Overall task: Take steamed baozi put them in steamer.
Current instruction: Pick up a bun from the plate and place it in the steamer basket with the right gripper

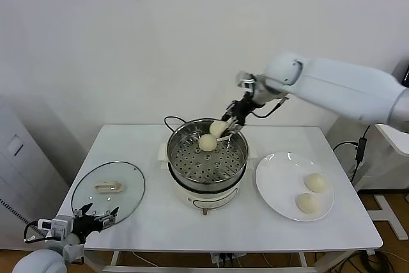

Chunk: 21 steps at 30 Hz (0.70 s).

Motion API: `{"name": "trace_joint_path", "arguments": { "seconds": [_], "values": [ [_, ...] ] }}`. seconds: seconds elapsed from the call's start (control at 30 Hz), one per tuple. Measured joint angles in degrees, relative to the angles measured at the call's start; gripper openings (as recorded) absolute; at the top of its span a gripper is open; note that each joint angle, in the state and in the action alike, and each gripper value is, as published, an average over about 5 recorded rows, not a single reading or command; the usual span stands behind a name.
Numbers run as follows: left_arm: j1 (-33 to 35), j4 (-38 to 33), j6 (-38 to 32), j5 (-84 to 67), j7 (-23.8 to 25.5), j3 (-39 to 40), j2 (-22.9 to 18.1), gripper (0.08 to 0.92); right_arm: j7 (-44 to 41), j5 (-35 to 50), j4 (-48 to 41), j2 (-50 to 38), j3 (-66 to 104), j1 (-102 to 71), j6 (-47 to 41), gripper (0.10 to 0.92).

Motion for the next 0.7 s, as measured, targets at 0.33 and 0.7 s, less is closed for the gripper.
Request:
{"name": "trace_joint_path", "arguments": {
  "seconds": [0.33,0.7],
  "values": [
    [0.2,0.1,-0.2,-0.2,0.0,-0.3,0.1,0.823,5.9,1.6,-1.4,5.5,0.9,-4.5,-3.2,0.491],
    [0.4,0.4,-0.4,-0.4,0.1,-0.5,0.1,0.823,10.1,1.2,-3.6,9.0,1.7,-8.8,-5.3,0.492]
  ]
}}
